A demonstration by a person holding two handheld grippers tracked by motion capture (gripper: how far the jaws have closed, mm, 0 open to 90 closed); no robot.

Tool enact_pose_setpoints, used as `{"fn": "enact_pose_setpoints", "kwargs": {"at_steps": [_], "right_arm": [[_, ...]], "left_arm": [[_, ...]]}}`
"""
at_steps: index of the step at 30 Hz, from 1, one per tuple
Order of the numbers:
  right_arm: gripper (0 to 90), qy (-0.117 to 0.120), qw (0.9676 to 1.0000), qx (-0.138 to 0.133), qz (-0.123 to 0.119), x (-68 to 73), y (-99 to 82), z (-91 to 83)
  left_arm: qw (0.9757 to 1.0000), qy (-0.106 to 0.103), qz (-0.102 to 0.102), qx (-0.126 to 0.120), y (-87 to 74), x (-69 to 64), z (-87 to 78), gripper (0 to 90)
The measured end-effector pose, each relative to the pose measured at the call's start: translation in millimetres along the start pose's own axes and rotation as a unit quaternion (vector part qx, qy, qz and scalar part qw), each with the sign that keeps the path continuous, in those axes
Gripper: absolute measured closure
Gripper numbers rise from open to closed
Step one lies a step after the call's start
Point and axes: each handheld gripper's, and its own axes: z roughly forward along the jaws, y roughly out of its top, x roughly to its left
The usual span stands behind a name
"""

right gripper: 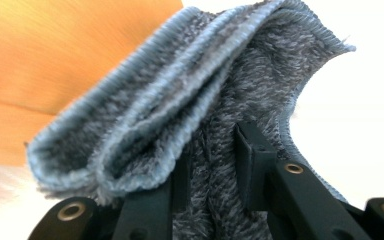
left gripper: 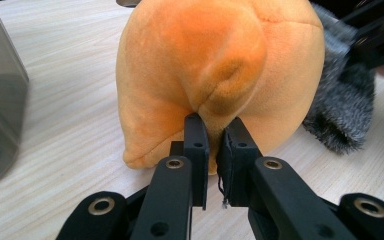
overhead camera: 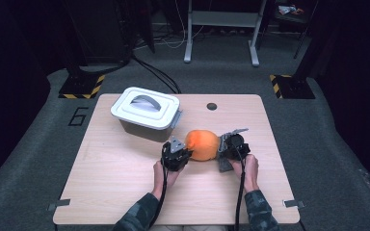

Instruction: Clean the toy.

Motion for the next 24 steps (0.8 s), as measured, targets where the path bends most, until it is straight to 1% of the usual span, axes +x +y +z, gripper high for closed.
{"fn": "enact_pose_setpoints", "kwargs": {"at_steps": [2,5,7,10,12,13,15,16,17,19,20,22,23,24], "right_arm": [[71.0,0.003,1.0,0.007,0.002,-1.3,-1.7,5.0],[71.0,-0.002,1.0,0.003,0.0,-2.4,-0.9,-0.9],[71.1,-0.008,0.9999,-0.008,-0.004,-4.5,0.0,-11.6],[71.1,-0.018,0.9991,-0.037,-0.011,-6.5,3.5,-34.5],[71.1,-0.019,0.9983,-0.053,-0.015,-4.0,7.5,-49.3],[71.1,-0.018,0.9975,-0.066,-0.018,-0.4,10.9,-59.5],[71.1,-0.012,0.9958,-0.086,-0.03,8.6,17.4,-73.3],[71.1,-0.007,0.9946,-0.095,-0.042,16.0,21.8,-79.8],[71.0,-0.006,0.9938,-0.099,-0.048,21.0,24.4,-82.8],[71.0,0.003,0.9919,-0.109,-0.066,34.6,31.2,-87.4],[71.0,0.006,0.9912,-0.112,-0.07,41.8,34.3,-88.0],[70.9,0.012,0.9889,-0.118,-0.089,53.8,39.7,-87.3],[71.0,0.015,0.9884,-0.119,-0.094,59.4,41.8,-86.0],[70.9,0.017,0.9876,-0.119,-0.1,62.7,43.1,-84.9]], "left_arm": [[1.0,0.0,0.001,0.001,0.2,-0.1,-0.4,83.0],[1.0,0.003,0.0,-0.004,0.1,-0.2,-0.7,82.9],[1.0,0.002,0.0,-0.003,0.2,-0.2,-1.2,82.8],[1.0,0.001,0.002,-0.001,0.8,-1.2,-1.3,82.8],[1.0,0.002,0.004,-0.003,1.1,-2.3,-0.6,82.8],[1.0,0.003,0.003,-0.004,1.1,-3.1,-0.3,82.8],[1.0,0.003,0.003,-0.004,1.1,-3.9,0.0,82.8],[1.0,0.004,0.006,-0.004,1.2,-3.9,0.1,82.8],[1.0,0.002,0.004,-0.004,1.3,-4.4,0.1,82.8],[1.0,0.003,0.006,-0.004,1.5,-5.2,0.3,82.8],[1.0,0.002,0.007,-0.006,1.6,-5.5,0.6,82.8],[0.9999,0.002,0.013,-0.002,2.1,-5.8,0.0,82.8],[0.9999,0.003,0.013,-0.003,2.0,-6.2,0.2,82.8],[0.9999,0.0,0.017,0.001,2.4,-6.2,-0.4,82.8]]}}
